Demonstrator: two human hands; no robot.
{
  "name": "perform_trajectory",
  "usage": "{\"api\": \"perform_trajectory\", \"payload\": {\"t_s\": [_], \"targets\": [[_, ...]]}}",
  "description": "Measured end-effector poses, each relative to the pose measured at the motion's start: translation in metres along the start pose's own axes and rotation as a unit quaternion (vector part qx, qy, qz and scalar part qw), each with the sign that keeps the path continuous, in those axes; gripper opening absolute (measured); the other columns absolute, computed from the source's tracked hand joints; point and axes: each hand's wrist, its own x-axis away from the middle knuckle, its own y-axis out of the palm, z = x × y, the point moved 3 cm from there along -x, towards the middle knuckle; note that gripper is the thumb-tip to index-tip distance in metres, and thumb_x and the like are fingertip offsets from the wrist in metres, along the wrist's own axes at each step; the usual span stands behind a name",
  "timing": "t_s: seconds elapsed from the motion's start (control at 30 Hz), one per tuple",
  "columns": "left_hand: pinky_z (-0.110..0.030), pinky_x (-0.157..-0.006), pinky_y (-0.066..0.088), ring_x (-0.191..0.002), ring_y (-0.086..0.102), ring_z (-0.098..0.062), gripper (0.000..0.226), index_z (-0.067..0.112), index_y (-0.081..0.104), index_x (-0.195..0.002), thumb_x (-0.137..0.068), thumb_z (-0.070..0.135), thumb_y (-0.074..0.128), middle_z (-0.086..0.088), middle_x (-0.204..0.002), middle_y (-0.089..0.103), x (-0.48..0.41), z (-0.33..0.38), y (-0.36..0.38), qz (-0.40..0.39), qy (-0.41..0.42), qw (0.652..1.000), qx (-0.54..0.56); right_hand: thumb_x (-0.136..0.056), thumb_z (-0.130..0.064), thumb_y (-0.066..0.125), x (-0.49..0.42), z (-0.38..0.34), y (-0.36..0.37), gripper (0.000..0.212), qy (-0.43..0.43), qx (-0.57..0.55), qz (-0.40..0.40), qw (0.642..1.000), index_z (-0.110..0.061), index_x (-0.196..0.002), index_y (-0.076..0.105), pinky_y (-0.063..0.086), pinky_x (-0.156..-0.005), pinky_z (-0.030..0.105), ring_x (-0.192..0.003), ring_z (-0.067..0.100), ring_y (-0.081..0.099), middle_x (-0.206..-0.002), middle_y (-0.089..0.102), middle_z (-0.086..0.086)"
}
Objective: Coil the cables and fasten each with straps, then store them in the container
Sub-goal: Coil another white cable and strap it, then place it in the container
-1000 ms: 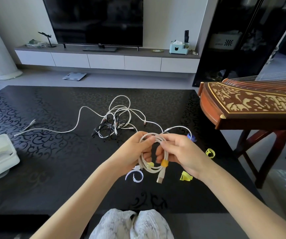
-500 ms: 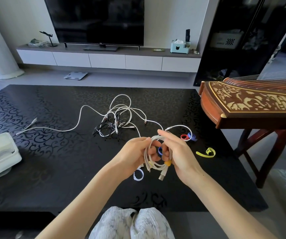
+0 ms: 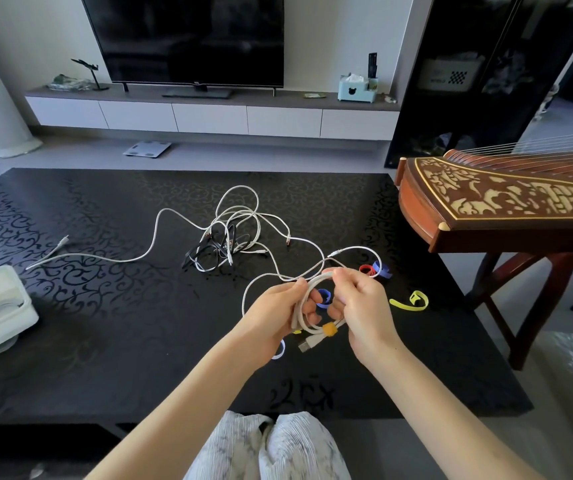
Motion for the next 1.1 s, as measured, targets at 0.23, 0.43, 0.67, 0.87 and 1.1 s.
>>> {"api": "perform_trajectory", "payload": {"t_s": [0.23,0.43,0.67,0.87,1.1], "targets": [[-0.026,-0.064,0.041,-0.063,0.047,-0.014,0.032,0.011,0.055,-0.079,-0.102,0.015,0.033,-0.005,-0.071,0.051,-0.009,0.001,-0.009,0.079,0.075,0.984,-0.138,-0.1,-0.022,0.043,-0.016,0.017,0.003,0.024,-0.03,-0.011,-0.047,0.998,-0.016,-0.104,0.066,0.048,-0.074,0.027,-0.067,0.008,0.055,-0.065,0.054,-0.007],[-0.027,-0.06,0.034,-0.055,0.032,-0.014,0.033,0.01,0.051,-0.071,-0.1,0.009,0.035,0.002,-0.057,0.035,-0.017,0.007,-0.077,0.206,0.09,0.963,-0.146,-0.093,-0.025,0.055,-0.031,0.059,-0.004,0.017,-0.195,0.44,-0.092,0.872,-0.019,-0.099,0.069,0.044,-0.088,0.029,-0.093,0.01,0.056,-0.098,0.066,-0.006],[-0.029,-0.056,0.03,-0.046,0.029,-0.01,0.033,0.005,0.056,-0.07,-0.097,0.006,0.037,0.006,-0.049,0.032,-0.008,0.0,-0.095,0.22,0.076,0.962,-0.144,-0.09,-0.034,0.059,-0.048,0.095,0.017,0.022,-0.103,0.556,-0.124,0.815,-0.013,-0.085,0.063,0.039,-0.071,0.027,-0.085,0.016,0.051,-0.082,0.059,0.002],[-0.03,-0.056,0.029,-0.057,0.033,-0.013,0.025,0.002,0.053,-0.084,-0.094,0.023,0.042,0.004,-0.06,0.038,0.002,-0.002,-0.075,0.19,0.092,0.931,-0.297,-0.084,-0.02,0.068,-0.028,0.05,0.007,0.018,0.162,-0.004,-0.143,0.976,-0.003,-0.087,0.072,0.047,-0.066,0.024,-0.066,0.01,0.055,-0.075,0.067,0.006],[-0.023,-0.054,0.033,-0.054,0.038,-0.008,0.035,0.011,0.061,-0.078,-0.096,0.038,0.047,0.003,-0.061,0.046,0.017,-0.004,-0.044,0.09,0.153,0.937,-0.299,-0.073,-0.023,0.066,-0.005,0.017,0.022,0.024,0.135,-0.091,-0.22,0.962,-0.003,-0.084,0.074,0.052,-0.073,0.026,-0.074,0.017,0.062,-0.08,0.07,0.009]]}}
